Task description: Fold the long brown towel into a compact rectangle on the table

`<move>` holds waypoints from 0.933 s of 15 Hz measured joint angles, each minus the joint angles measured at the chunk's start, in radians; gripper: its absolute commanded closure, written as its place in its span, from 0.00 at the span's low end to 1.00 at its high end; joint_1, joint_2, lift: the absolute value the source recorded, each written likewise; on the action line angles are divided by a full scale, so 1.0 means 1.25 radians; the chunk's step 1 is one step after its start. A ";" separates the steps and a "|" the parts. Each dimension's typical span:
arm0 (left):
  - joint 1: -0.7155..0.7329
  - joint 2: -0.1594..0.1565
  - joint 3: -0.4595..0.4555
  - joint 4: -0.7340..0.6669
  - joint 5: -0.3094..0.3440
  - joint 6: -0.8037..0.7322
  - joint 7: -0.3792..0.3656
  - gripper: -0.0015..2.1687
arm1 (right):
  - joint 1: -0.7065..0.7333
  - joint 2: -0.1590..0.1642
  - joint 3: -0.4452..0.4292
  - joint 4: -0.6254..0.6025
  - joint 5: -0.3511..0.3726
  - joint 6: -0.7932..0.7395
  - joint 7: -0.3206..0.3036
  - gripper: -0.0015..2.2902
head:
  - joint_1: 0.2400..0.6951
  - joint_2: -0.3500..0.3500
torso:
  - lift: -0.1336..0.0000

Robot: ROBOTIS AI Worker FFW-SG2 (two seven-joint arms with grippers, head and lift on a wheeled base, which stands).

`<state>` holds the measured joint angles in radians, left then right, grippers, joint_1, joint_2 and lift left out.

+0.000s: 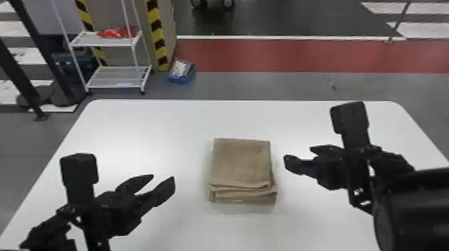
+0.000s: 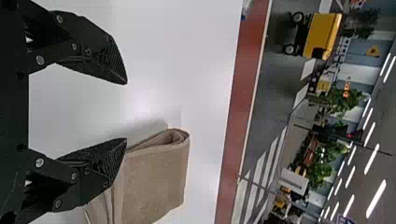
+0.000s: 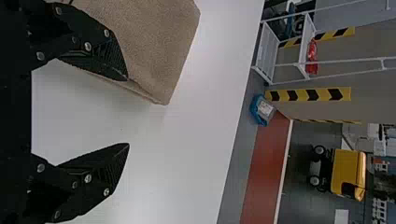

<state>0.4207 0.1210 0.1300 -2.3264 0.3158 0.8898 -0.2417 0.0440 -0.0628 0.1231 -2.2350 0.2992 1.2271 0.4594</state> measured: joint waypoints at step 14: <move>0.346 -0.020 -0.142 0.053 -0.151 -0.777 0.246 0.00 | 0.545 -0.016 -0.166 -0.056 -0.328 -0.867 -0.183 0.04 | 1.00 0.50 | 0.08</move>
<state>0.8532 0.0960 -0.0476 -2.2605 0.1275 -0.0818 0.0661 0.7255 -0.0831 -0.0848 -2.3045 -0.1113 0.1429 0.2304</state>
